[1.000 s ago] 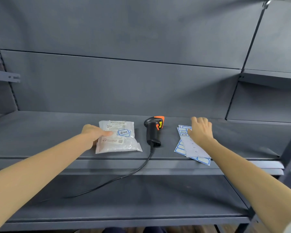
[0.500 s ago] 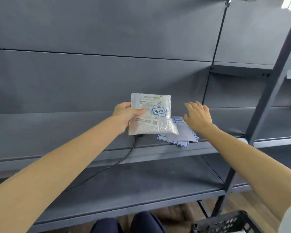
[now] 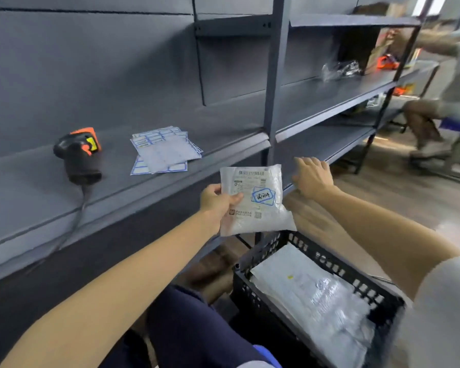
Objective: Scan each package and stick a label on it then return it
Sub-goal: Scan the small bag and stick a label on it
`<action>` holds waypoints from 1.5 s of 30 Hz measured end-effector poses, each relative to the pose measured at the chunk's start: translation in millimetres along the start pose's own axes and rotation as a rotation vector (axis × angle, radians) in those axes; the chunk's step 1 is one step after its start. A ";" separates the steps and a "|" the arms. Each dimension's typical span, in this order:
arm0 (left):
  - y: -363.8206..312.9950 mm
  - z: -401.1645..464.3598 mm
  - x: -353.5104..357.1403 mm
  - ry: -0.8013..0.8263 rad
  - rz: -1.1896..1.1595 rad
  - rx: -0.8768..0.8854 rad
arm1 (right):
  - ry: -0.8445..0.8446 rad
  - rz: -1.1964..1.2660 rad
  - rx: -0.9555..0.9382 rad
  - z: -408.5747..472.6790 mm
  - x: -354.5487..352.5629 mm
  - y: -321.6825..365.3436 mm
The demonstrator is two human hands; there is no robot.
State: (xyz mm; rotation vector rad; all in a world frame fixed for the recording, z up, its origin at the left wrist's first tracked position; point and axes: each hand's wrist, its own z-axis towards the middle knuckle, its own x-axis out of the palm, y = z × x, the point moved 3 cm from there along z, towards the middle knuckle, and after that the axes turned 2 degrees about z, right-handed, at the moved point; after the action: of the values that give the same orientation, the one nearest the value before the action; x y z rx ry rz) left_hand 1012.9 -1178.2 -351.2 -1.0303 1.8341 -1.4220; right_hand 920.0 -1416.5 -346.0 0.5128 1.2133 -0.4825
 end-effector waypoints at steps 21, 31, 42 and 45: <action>229.7 28.3 104.3 -0.088 0.265 -0.343 | 0.802 1.096 0.559 -113.8 218.4 -93.9; 248.2 35.0 129.4 0.085 0.347 -0.328 | 0.856 1.290 0.824 -129.9 246.9 -145.2; 255.9 52.5 115.5 0.083 0.322 -0.339 | 0.505 0.948 1.234 -218.4 256.3 -293.5; 261.3 52.1 109.9 0.082 0.318 -0.347 | 0.419 0.749 1.262 -223.4 257.6 -295.4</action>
State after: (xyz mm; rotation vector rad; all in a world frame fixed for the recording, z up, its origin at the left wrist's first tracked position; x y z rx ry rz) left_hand 941.5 -1264.9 -616.6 -0.7973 2.2421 -0.9934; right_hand 646.6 -1533.6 -685.3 2.1343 0.8695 -0.4465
